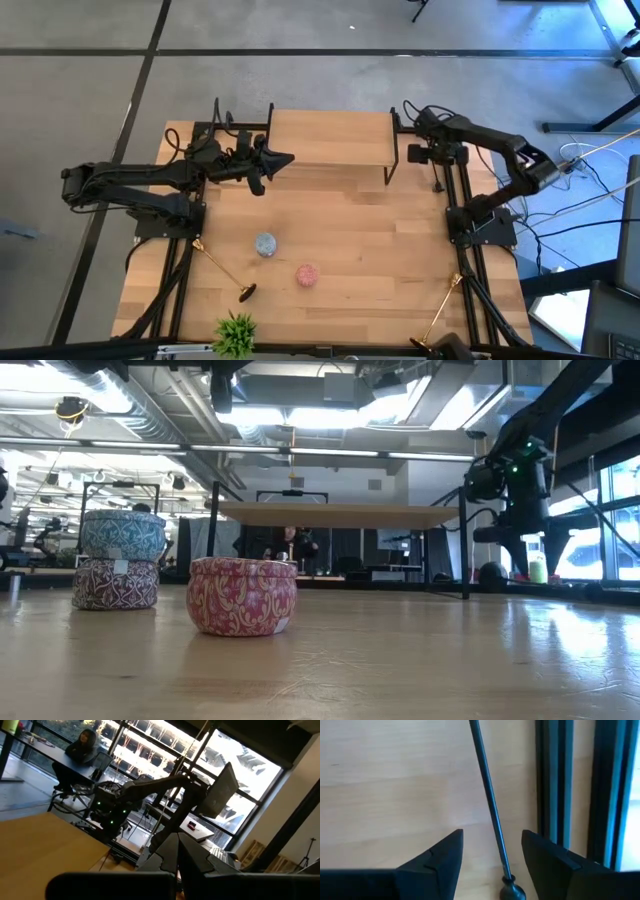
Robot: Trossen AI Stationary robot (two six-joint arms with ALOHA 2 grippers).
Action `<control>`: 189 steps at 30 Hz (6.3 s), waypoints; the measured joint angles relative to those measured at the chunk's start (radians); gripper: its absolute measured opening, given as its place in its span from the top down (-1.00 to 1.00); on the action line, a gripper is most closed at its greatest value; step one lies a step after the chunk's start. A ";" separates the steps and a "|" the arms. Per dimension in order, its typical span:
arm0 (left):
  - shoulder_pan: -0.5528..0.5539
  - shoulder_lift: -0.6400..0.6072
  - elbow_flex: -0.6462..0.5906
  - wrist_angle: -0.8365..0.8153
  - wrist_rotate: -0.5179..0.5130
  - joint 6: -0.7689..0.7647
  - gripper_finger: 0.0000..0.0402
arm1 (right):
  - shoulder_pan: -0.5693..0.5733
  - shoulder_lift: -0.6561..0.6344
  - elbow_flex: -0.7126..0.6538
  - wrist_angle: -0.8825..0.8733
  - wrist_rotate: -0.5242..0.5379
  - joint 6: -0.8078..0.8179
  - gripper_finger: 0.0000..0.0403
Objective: Pick & Place candle stick holders
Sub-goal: Put the black candle holder on the shelf
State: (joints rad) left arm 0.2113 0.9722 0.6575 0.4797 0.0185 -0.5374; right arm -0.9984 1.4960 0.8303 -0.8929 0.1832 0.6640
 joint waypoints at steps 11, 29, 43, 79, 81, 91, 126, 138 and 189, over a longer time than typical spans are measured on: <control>0.000 0.000 0.000 -0.006 0.000 -0.008 0.99 | 0.000 0.028 -0.060 0.061 0.004 0.042 -0.01; 0.000 0.000 0.000 -0.006 0.000 -0.012 0.99 | -0.003 -0.034 -0.115 0.072 -0.023 0.058 0.29; 0.000 0.000 0.000 -0.005 0.000 -0.017 0.99 | -0.003 -0.035 -0.113 0.072 -0.055 -0.009 0.95; 0.000 0.000 0.000 -0.005 0.008 0.012 0.99 | 0.194 -0.385 0.346 -0.447 -0.117 -0.025 0.97; 0.000 0.000 0.000 -0.005 0.011 0.024 0.99 | 0.215 -0.391 0.397 -0.450 -0.160 -0.025 0.97; 0.000 0.018 0.083 -0.020 0.057 0.201 0.99 | 0.364 -0.392 0.601 -0.450 -0.357 0.026 0.97; -0.313 0.661 0.880 -0.396 -0.717 1.801 0.96 | 0.908 -0.389 0.663 0.049 -0.532 0.291 0.97; -0.384 0.844 1.123 -0.483 -0.787 1.817 0.28 | 0.987 -0.458 0.663 0.036 -0.473 0.272 0.97; -0.435 0.945 1.313 -0.500 -0.917 1.904 0.66 | 1.144 -0.387 0.662 0.093 -0.344 0.294 0.96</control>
State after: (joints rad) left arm -0.2237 1.9171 1.9705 -0.0207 -0.8989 1.3666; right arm 0.1459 1.1088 1.4921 -0.7997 -0.1604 0.9581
